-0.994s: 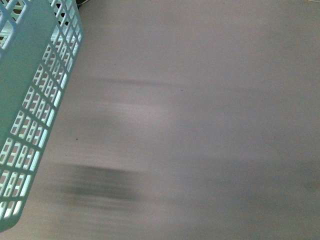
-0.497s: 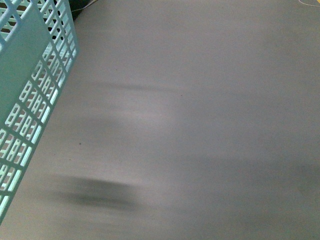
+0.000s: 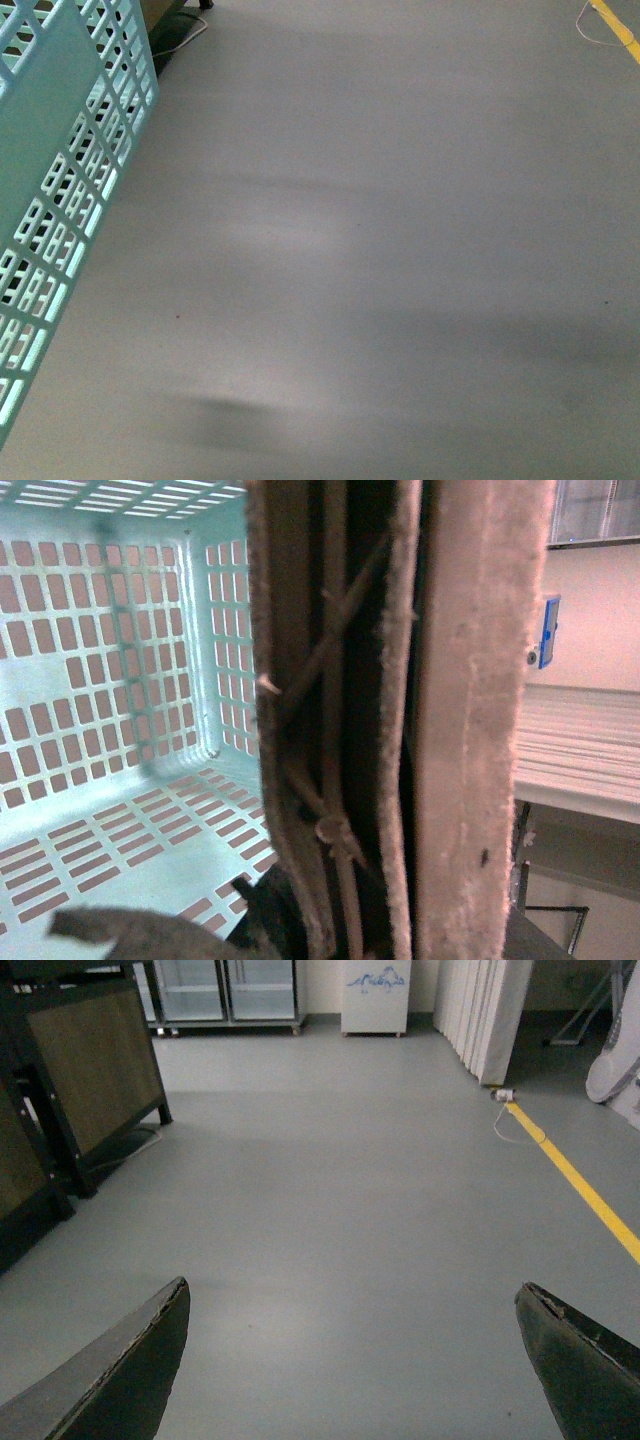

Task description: Pick lemon and mango into basket

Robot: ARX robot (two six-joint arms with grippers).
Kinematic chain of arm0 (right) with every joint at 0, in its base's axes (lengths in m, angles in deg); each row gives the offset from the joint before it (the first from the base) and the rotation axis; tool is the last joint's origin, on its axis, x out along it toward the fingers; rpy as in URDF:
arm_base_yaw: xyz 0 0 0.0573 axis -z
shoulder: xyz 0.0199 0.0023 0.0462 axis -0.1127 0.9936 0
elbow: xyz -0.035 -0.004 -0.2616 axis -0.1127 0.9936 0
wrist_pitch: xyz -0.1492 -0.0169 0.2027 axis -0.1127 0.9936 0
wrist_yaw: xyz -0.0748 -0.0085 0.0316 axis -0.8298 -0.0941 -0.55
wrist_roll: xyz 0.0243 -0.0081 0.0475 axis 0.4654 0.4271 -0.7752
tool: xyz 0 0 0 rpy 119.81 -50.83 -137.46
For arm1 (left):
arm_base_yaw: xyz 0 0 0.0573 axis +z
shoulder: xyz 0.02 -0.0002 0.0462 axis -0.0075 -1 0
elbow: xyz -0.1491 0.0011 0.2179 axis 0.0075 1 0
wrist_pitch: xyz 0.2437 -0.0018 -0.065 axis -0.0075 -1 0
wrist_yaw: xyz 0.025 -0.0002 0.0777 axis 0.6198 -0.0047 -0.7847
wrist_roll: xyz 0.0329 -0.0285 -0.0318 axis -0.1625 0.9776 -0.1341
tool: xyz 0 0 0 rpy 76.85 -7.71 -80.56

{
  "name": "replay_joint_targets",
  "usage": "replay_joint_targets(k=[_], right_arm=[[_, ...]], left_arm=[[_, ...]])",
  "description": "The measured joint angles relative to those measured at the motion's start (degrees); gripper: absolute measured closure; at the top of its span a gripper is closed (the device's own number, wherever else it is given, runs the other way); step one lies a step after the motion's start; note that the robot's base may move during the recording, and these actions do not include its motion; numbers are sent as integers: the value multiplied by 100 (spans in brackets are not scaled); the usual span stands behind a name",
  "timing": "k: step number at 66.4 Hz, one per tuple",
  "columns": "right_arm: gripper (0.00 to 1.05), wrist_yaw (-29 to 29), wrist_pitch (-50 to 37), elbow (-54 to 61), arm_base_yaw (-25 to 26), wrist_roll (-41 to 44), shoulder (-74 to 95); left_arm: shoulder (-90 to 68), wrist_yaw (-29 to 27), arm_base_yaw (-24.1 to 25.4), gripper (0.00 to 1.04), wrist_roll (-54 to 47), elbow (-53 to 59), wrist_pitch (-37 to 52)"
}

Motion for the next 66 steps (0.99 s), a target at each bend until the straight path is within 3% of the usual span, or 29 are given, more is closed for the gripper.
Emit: replay_joint_targets(k=[66], right_arm=[[9,-4,0,0,0,-7,0]], left_arm=[[0,-9,0,90,-7,-15,0]])
